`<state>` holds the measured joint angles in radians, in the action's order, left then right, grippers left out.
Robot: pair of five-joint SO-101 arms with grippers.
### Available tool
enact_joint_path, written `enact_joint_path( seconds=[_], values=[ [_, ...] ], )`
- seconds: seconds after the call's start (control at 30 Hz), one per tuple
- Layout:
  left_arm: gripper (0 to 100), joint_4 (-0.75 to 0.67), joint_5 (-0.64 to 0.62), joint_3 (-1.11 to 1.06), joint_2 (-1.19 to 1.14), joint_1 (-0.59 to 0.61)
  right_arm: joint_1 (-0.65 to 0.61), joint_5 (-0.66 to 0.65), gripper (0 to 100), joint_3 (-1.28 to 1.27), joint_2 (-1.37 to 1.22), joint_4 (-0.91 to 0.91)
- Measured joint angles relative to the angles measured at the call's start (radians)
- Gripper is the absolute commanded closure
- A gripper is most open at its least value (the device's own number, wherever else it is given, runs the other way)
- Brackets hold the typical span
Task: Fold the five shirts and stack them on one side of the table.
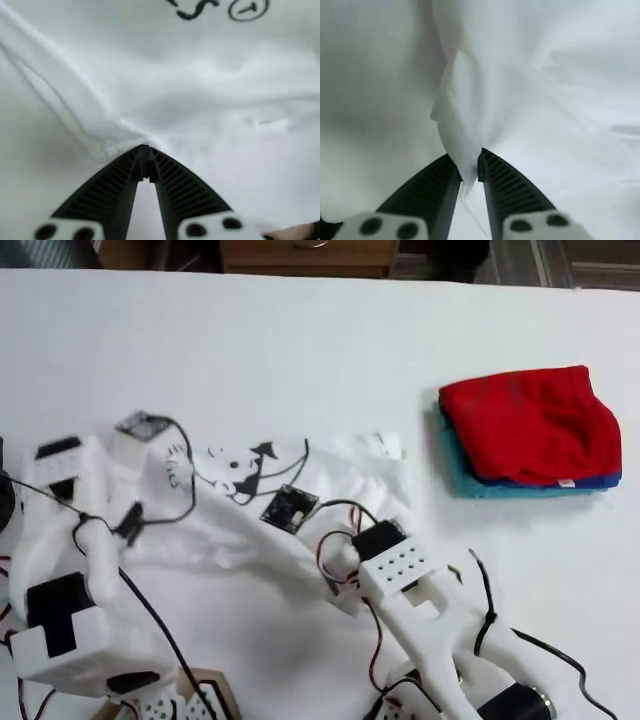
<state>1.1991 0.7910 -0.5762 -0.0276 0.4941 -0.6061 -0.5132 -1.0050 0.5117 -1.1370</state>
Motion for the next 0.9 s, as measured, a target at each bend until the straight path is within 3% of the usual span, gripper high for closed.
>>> enact_joint_path(
  seconds=[0.13, 0.33, 0.73, 0.9],
  values=[
    [97, -0.086, 0.058, -0.052, 0.000, 0.046, 0.003, 0.000, 97.8, 0.000, 0.000, 0.000],
    [97, -0.100, 0.161, -0.054, 0.002, 0.130, 0.002, 0.000, 97.8, 0.000, 0.000, 0.008],
    [97, -0.091, 0.164, -0.034, 0.002, 0.166, 0.002, 0.002, 97.8, 0.006, 0.012, -0.008],
    [97, -0.098, 0.164, -0.040, 0.002, 0.167, 0.002, -0.005, 97.8, 0.141, 0.012, -0.091]
  ],
)
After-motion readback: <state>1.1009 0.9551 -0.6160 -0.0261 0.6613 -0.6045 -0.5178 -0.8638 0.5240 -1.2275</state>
